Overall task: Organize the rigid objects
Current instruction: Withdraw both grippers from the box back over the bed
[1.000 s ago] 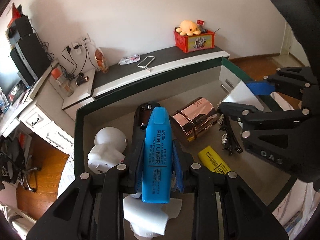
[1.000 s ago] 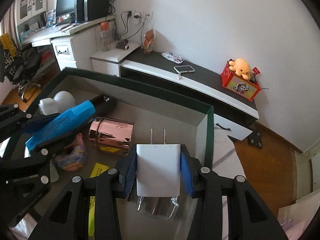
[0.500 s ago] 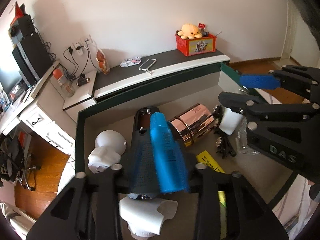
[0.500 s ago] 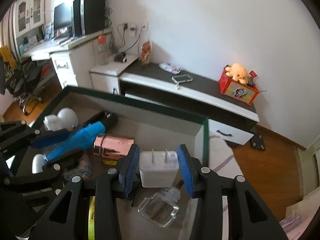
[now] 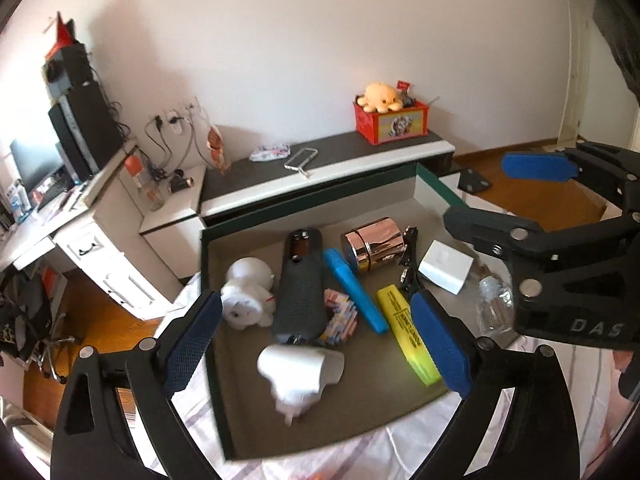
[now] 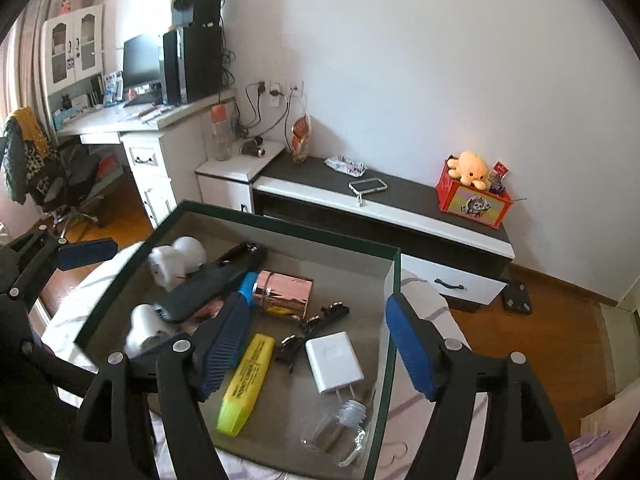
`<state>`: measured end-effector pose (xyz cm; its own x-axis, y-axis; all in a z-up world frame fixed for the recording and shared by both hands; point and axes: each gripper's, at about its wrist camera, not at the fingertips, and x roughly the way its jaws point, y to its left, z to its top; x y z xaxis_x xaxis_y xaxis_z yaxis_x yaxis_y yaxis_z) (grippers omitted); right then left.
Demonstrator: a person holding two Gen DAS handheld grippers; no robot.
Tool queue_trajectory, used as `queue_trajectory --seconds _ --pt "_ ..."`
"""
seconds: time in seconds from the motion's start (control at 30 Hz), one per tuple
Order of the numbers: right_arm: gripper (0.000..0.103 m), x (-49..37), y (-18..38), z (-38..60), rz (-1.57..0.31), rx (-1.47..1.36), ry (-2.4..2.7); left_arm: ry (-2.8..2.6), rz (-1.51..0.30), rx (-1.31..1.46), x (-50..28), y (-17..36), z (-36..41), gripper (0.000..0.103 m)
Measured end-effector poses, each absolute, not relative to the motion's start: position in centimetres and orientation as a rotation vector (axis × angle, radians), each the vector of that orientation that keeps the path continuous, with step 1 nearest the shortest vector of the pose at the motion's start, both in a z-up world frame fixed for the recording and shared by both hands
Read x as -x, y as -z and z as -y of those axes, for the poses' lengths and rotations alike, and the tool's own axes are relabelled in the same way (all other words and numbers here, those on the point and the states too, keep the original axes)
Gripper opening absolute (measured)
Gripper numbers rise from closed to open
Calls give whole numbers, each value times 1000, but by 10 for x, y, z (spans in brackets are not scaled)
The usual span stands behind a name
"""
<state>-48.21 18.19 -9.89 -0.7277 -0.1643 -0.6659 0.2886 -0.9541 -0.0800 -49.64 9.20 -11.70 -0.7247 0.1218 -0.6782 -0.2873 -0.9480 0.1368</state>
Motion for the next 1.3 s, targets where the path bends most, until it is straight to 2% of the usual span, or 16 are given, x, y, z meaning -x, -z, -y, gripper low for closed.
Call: queue_trajectory --seconds 0.27,0.47,0.73,1.0,1.3 --pt "81 413 69 -183 -249 -878 2701 -2757 -282 898 420 85 -59 102" --pt "81 361 72 -187 -311 -828 2697 -2784 -257 862 365 90 -40 102" --pt "81 330 133 -216 -415 -967 2662 -2804 -338 988 315 136 -28 102" --pt "81 326 206 -230 -415 -1168 2530 -2757 -241 1097 300 171 -26 102" --pt "81 333 229 -235 -334 -1207 2476 -2735 -227 1202 293 196 -21 102"
